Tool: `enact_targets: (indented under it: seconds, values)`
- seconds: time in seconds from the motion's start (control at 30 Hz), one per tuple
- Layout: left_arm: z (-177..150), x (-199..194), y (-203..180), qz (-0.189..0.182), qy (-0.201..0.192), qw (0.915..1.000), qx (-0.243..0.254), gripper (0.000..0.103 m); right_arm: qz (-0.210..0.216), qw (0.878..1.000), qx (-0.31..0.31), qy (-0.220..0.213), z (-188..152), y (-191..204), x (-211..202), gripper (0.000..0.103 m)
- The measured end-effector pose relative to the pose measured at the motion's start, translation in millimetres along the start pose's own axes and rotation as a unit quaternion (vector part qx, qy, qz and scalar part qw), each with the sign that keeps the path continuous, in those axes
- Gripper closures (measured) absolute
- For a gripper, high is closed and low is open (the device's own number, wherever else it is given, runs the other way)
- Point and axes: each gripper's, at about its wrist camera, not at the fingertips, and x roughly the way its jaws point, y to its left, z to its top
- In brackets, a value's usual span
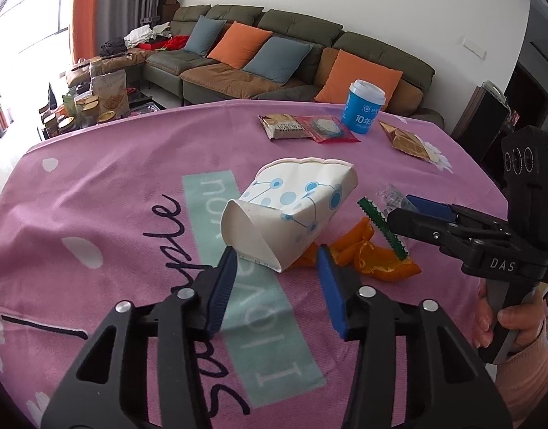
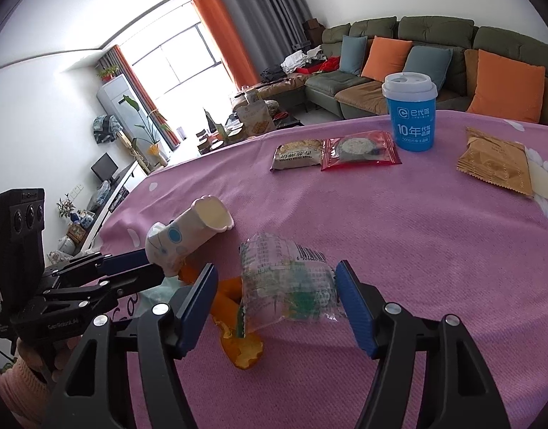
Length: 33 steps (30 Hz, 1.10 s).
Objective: Collect trash
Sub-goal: 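Grasp the white blue-dotted paper cup with the left gripper while the right grasps the clear wrapper, then lift the cup with the left gripper while the right carries the clear wrapper toward the bin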
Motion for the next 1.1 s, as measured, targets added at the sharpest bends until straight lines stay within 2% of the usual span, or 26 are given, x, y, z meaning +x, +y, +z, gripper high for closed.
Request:
enact_targets:
  seconds: [0.1, 0.13, 0.23, 0.3, 0.37, 0.67, 1.1]
  values:
    - [3, 7, 2, -0.009, 0.006, 0.9999, -0.005, 0.071, -0.002, 1.0, 0.0, -0.002, 0, -2, -2, 0.04]
    - [3, 9, 3, -0.013, 0.006, 0.9999, -0.006, 0.072, -0.002, 1.0, 0.001, -0.002, 0, -3, -2, 0.042]
    - [4, 14, 2, -0.02, 0.006, 0.9998, -0.004, 0.082, 0.0, 1.0, 0.006, -0.001, -1, -5, -4, 0.052]
    - [3, 16, 1, -0.023, 0.007, 0.9997, -0.003, 0.09, 0.0, 1.0, 0.006, -0.001, -2, -6, -5, 0.054]
    - [4, 18, 1, -0.025, 0.007, 0.9997, -0.003, 0.093, 0.0, 1.0, 0.007, -0.003, -2, -6, -6, 0.055]
    - [1, 9, 2, -0.021, -0.004, 0.9997, 0.006, 0.097, 0.004, 1.0, 0.012, -0.019, -3, -8, -18, 0.058]
    - [-18, -32, 7, -0.002, -0.026, 0.9995, 0.019, 0.098, 0.03, 0.998, 0.002, -0.046, 2, 11, -36, 0.058]
